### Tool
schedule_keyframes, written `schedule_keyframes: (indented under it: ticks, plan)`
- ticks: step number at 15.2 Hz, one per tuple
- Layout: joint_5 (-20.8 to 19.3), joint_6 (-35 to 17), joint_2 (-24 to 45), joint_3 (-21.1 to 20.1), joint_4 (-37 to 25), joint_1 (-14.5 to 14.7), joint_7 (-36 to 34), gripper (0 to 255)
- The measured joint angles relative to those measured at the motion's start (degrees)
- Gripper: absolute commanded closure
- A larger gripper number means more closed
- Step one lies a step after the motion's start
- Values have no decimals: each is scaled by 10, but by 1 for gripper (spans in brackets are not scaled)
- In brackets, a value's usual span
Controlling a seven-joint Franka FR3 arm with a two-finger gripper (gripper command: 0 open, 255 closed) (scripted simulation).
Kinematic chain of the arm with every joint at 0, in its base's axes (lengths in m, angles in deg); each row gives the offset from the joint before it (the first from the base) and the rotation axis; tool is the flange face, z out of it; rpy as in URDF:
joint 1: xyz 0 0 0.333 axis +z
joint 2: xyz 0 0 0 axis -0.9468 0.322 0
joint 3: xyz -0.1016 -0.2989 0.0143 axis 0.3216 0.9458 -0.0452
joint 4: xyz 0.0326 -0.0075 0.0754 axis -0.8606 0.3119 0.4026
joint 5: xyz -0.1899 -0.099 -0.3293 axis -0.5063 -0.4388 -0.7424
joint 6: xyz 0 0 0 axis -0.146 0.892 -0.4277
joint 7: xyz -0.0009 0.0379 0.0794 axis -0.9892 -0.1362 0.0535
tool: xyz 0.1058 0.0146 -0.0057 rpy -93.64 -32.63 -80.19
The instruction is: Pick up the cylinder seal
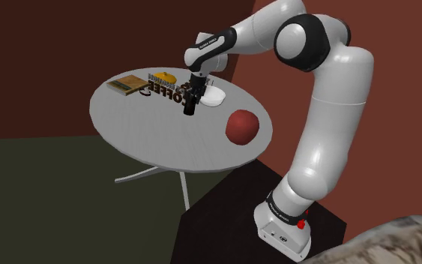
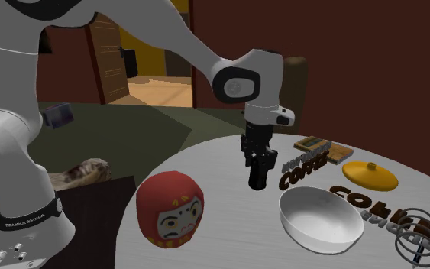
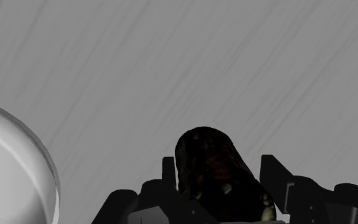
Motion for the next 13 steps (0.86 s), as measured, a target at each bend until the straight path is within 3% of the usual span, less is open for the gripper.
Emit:
schedule_keyframes:
  ticks: [13]
  plan:
    - [-13,84,-44,5,-41,2,-10,255]
